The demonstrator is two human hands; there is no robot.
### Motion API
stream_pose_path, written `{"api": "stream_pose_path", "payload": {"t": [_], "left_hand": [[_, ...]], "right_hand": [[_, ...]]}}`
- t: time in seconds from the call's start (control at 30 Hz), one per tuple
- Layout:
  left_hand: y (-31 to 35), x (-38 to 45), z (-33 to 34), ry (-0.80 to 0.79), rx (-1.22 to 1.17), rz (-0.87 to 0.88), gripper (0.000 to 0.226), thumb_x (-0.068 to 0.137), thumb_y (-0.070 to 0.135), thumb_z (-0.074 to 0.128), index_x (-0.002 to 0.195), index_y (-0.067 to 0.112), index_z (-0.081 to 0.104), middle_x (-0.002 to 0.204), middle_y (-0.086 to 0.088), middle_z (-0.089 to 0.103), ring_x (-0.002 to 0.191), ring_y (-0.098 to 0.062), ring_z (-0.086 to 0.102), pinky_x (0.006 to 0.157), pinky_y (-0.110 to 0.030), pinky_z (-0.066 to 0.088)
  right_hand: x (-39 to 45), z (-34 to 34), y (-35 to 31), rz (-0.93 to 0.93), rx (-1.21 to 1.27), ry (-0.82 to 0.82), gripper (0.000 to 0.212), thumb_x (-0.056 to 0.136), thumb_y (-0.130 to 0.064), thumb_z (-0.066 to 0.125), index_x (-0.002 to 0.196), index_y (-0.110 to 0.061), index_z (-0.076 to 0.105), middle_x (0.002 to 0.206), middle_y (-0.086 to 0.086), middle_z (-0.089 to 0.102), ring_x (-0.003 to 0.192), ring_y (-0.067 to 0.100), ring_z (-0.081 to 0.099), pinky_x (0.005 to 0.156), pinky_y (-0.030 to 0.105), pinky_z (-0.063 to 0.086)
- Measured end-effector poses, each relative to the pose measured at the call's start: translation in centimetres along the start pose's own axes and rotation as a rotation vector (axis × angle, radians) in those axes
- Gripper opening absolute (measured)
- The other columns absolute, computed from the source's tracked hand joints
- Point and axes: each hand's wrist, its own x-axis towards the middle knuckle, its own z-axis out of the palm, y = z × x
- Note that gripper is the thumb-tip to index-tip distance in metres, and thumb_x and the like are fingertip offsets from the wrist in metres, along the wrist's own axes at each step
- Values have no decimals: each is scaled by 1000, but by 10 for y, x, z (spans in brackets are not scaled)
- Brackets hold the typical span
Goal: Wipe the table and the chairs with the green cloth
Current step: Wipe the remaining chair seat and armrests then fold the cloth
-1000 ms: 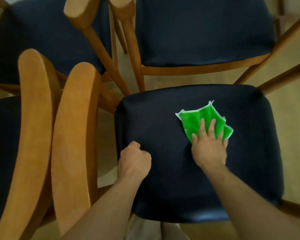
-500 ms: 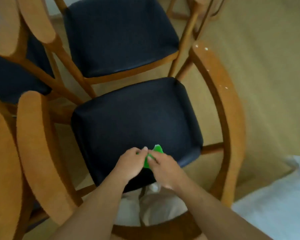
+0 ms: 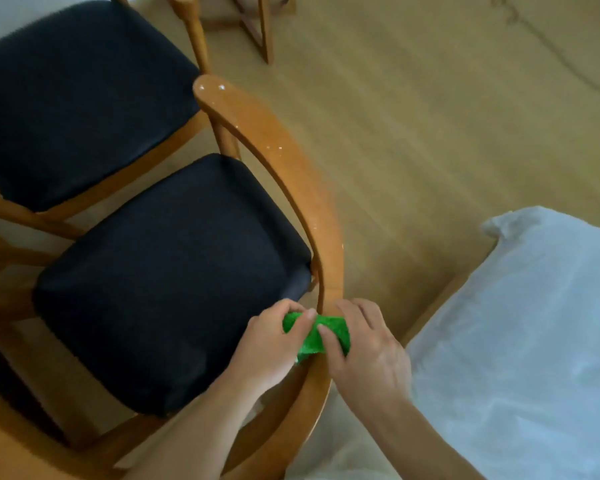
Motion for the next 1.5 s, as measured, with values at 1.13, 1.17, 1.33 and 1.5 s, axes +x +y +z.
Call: {"api": "stream_pose_path", "payload": {"t": [1.13,1.17,1.33,1.5], "left_hand": [[88,120,-56,-15,83,-96,90,96,18,51,152,27,-17,158,12,-24,135,-20,40,104,-35,43],[89,127,-62,-8,46,-107,89,96,19,50,152,28,-18,158,13,-23,135,-20,40,105,-35,43],[99,160,-89,1,-37,-165,86,94,16,47,153,25,-15,160,9,-18,137,-23,37,106,-38,41],[118,191,-130,162,-88,-237,77,98,17,44,154,15,-9,161,1,-15,144,-20,23,112,-36,34]], "right_hand": [[299,47,-58,-180,-70,-245,68,100,-47,34,153,-18,4,159,13,12,146,31,11,115,46,21],[309,49,-63,-221,-82,-255,69,99,-48,34,153,-18,4,159,13,12,146,32,12,114,46,22],[353,52,-85,-409,-64,-362,72,98,-49,35,154,-15,4,160,10,13,147,27,14,116,42,23],[415,65,-130,-581,-12,-493,70,101,-43,38,154,-17,0,161,7,11,147,27,12,118,41,20]]}}
